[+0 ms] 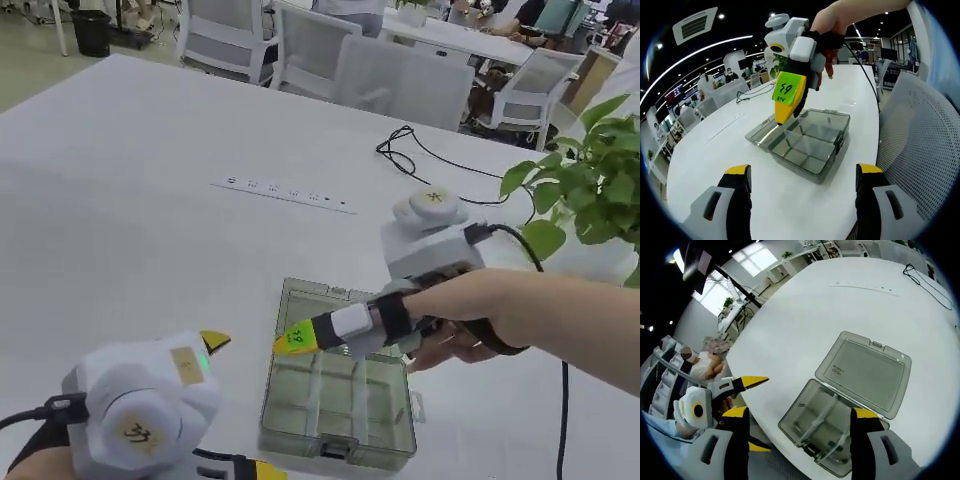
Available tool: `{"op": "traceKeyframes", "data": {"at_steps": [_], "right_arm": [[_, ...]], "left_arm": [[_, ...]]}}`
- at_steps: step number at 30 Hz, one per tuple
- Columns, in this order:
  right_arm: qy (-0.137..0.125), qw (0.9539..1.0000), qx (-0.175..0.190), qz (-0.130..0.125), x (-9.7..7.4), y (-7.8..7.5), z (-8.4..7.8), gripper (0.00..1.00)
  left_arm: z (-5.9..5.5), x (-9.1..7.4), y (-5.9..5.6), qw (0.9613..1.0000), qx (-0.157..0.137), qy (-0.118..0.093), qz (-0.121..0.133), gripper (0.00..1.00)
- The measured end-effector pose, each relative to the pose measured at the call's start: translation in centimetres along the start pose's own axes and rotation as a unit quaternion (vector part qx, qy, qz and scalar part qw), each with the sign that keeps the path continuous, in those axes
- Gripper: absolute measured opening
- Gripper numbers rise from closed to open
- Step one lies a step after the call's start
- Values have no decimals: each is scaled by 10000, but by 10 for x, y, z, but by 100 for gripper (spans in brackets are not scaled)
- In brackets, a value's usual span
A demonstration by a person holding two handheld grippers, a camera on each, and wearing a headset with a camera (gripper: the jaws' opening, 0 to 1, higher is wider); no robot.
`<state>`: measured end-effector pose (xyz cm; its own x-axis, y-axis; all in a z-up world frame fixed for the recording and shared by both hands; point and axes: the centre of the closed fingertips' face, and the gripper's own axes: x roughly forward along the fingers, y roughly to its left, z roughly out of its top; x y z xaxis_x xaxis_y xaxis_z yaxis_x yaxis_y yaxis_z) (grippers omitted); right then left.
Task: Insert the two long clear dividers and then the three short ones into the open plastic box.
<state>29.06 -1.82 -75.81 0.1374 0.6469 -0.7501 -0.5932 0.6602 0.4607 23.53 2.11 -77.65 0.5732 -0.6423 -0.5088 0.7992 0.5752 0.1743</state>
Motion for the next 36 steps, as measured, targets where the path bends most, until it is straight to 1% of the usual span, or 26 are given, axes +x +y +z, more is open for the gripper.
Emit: {"op": "traceKeyframes", "data": {"at_steps": [1,2,3,4,5,6,7,8,9,10,11,12,14,17,18,21,23,24,25,26,27,28,30,31,36], "right_arm": [[-249,9993,-285,22,-1,1,5,86],[-468,9967,-656,6,-2,1,11,89],[-398,9954,-865,-119,-5,-3,8,90],[-368,9935,-1062,-186,-6,-4,6,90],[-401,9895,-1373,-229,-7,-5,4,90],[-335,9887,-1426,-309,-8,-9,-1,90],[-383,9869,-1543,-285,-8,-8,-1,90],[-408,9883,-1442,-282,-10,-9,-4,91],[-464,9884,-1426,-253,-11,-8,-4,91],[-616,9873,-1446,-220,-12,-7,-2,92],[-686,9876,-1396,-216,-14,-8,-3,95],[-792,9866,-1421,-144,-15,-6,-2,97],[-867,9853,-1470,-57,-18,-4,-6,100],[-835,9847,-1526,-126,-24,-8,-14,100],[-890,9832,-1587,-107,-26,-9,-15,100],[-1029,9815,-1610,-143,-32,-15,-20,100],[-1079,9816,-1566,-138,-35,-18,-23,100],[-1212,9794,-1606,-154,-37,-19,-22,100],[-1275,9785,-1608,-189,-39,-22,-22,100],[-1284,9780,-1631,-200,-40,-25,-25,100],[-1349,9767,-1656,-225,-41,-27,-25,100],[-1339,9767,-1662,-216,-42,-28,-27,100],[-1424,9754,-1665,-254,-47,-32,-30,100],[-1491,9738,-1700,-226,-50,-32,-31,100],[-1532,9736,-1663,-303,-59,-44,-46,100]], "left_arm": [[0,0,0,10000,1,-5,-2,88],[0,0,0,10000,0,-1,-6,88],[-1,0,0,10000,-4,8,-10,88],[-1,0,-1,10000,-2,15,-13,88],[-1,1,-1,10000,-2,20,-18,88],[-1,1,-1,10000,-10,19,-26,88],[-1,1,-2,10000,-10,17,-36,88],[-2,1,-2,10000,-8,21,-38,88],[-2,1,-2,10000,-9,23,-39,88],[-2,1,-2,10000,-15,23,-40,88],[-2,1,-2,10000,-21,23,-37,88],[-2,0,-2,10000,-34,21,-35,88],[-2,0,-2,10000,-63,12,-37,88],[-3,0,-2,9999,-104,4,-40,88],[-2,0,-2,9999,-114,0,-37,88],[-2,0,-3,9998,-193,-31,-55,88],[-2,0,-3,9997,-235,-33,-62,88],[-2,0,-3,9997,-248,-39,-64,88],[-2,0,-3,9996,-274,-48,-70,88],[-2,1,-3,9995,-301,-58,-79,88],[-2,1,-3,9994,-323,-62,-84,88],[-2,1,-3,9993,-356,-70,-86,88],[-2,1,-3,9991,-414,-80,-95,88],[-2,1,-3,9990,-433,-82,-92,88],[-1,1,-1,9982,-575,-138,-91,88]]}}
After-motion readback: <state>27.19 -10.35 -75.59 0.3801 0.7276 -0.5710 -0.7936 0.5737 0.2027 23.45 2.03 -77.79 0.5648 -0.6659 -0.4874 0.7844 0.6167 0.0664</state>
